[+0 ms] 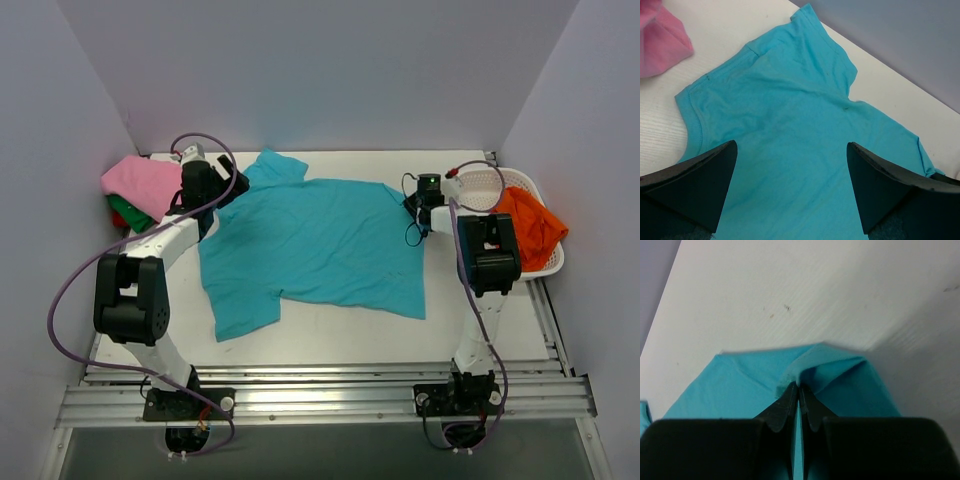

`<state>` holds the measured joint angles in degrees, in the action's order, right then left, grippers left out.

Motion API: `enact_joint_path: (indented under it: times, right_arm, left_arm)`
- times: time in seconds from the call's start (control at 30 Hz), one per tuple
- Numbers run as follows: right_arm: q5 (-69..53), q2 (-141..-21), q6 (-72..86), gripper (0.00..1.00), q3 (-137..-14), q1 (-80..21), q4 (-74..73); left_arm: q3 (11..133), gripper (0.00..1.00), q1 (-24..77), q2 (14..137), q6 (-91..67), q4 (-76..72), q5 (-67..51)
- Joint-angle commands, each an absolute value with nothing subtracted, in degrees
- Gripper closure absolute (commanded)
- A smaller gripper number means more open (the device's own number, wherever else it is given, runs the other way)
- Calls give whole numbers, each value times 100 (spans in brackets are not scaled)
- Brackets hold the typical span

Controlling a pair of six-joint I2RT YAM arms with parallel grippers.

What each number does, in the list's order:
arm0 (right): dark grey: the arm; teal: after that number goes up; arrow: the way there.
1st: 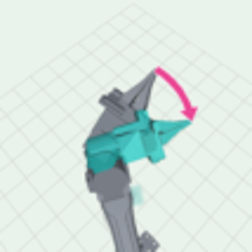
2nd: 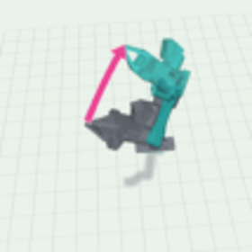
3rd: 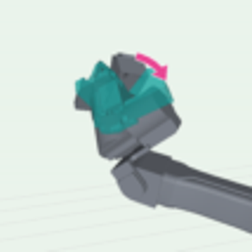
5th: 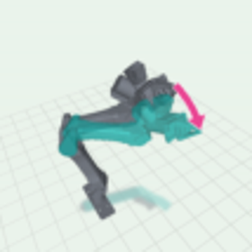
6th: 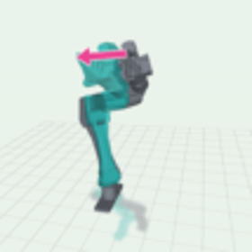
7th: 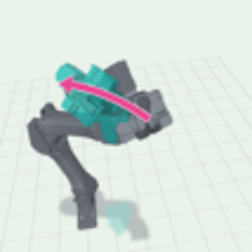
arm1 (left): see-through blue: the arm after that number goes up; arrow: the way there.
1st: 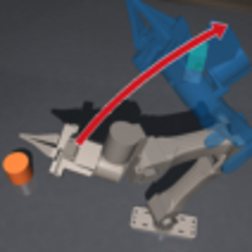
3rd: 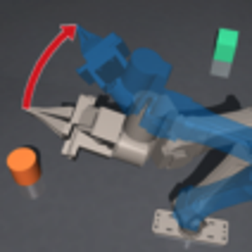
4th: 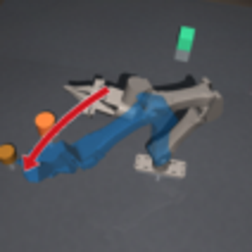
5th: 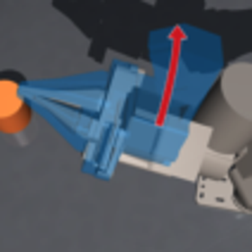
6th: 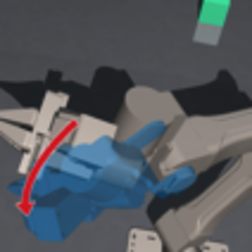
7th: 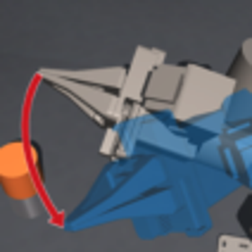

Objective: Fold and stack the t-shirts
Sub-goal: Flatten the tshirt out

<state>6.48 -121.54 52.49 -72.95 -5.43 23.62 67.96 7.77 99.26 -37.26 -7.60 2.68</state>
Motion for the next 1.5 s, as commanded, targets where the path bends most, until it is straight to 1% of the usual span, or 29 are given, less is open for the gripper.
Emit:
enact_joint_path:
  times: [0.0,0.33,0.37,0.4,0.43,0.47,0.5,0.57,0.63,0.67,0.73,0.83,0.93,1.0,1.03,1.1,1.17,1.2,1.23,1.3,1.33,1.37,1.47]
  right_arm:
    - [668,-12269,5273,100,-7655,-116,2206]
    - [273,-13200,5572,100,-8902,351,2101]
    - [229,-13375,5616,98,-9034,386,2101]
    - [176,-13455,5651,93,-9261,395,2101]
    - [106,-13526,5677,70,-9359,404,2109]
    - [97,-13631,5686,56,-9447,404,2144]
    - [88,-13667,5704,44,-9596,404,2171]
    - [175,-13719,5687,30,-9790,404,2119]
    - [350,-13711,5652,21,-10131,422,1838]
    - [430,-13676,5634,19,-10238,431,1733]
    - [562,-13527,5520,18,-10318,422,1556]
    - [1010,-12965,5284,18,-10178,396,1415]
    - [1712,-12027,4941,18,-9845,282,1222]
    - [2133,-11639,4834,18,-9511,264,1134]
    - [2205,-11236,4799,18,-9371,255,1099]
    - [2398,-10822,4790,18,-8914,246,959]
    - [2452,-10136,4877,18,-8493,202,879]
    - [2452,-9881,4921,18,-7977,159,914]
    - [2435,-9383,4931,18,-7676,97,992]
    - [2504,-8932,4905,18,-6835,-306,1273]
    - [2601,-8590,4878,18,-6612,-473,1309]
    - [2619,-8465,4852,19,-6435,-797,1283]
    - [2680,-8017,4904,23,-5820,-1352,968]
  left_arm:
    - [6979,0,747,9879,-3665,-1028,272]
    - [7014,0,747,9905,-3639,-1011,290]
    - [7031,0,747,9923,-3639,-1011,281]
    - [7040,0,747,9932,-3639,-985,281]
    - [7057,0,747,9940,-3639,-984,281]
    - [7058,0,747,9932,-3639,-976,281]
    - [7049,0,756,9923,-3639,-967,281]
    - [7040,0,747,9897,-3630,-967,299]
    - [7031,0,747,9853,-3630,-949,316]
    - [7023,0,747,9826,-3630,-941,316]
    - [6996,0,747,9774,-3621,-923,360]
    - [6944,0,756,9659,-3647,-914,378]
    - [6900,0,799,9449,-3674,-897,456]
    - [6917,0,844,9343,-3674,-800,544]
    - [6926,0,861,9247,-3674,-748,623]
    - [6943,0,949,9132,-3674,-520,729]
    - [6926,0,1028,8948,-3761,-196,984]
    - [6891,0,1054,8878,-3823,-132,1037]
    - [6751,0,1072,8720,-3980,-62,1098]
    - [6531,0,1186,8535,-4148,130,1291]
    - [6304,0,1247,8351,-4227,210,1353]
    - [6197,5,1309,8263,-4254,376,1510]
    - [5899,7,1695,7858,-4438,999,1836]
